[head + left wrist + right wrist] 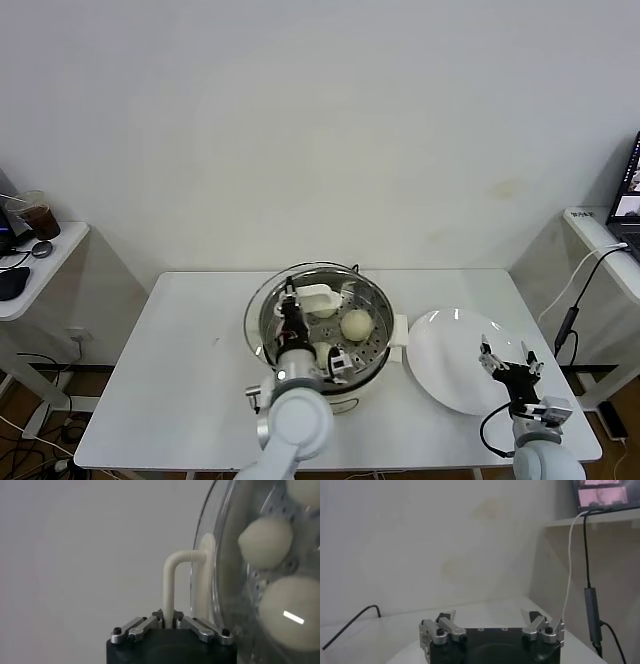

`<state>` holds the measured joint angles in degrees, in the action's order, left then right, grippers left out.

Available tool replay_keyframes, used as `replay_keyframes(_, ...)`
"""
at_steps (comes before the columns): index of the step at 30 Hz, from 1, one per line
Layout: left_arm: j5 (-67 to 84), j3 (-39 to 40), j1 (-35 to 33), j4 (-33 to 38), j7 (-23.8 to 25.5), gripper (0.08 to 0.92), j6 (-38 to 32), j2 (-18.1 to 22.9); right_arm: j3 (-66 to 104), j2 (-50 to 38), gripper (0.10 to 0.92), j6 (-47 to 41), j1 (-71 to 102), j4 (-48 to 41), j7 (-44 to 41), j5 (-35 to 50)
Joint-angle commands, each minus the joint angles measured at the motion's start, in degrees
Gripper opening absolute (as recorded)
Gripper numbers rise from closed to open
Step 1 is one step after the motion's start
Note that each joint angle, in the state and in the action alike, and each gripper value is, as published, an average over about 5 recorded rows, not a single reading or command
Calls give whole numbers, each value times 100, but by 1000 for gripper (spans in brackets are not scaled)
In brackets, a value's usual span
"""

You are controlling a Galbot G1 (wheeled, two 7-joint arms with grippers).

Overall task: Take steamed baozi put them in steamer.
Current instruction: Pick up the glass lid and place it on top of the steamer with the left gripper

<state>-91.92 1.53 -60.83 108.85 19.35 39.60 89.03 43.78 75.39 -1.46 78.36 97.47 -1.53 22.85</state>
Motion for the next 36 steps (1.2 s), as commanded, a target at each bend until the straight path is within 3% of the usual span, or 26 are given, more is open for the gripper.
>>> replay_keyframes(1, 135, 424, 126, -197, -109, 175, 8, 193, 6, 1, 823, 6, -7, -14, 2, 3)
replay_keyframes(36, -761, 351, 93, -703, -189, 174, -2, 186, -39, 75, 823, 47, -83, -168, -12, -45)
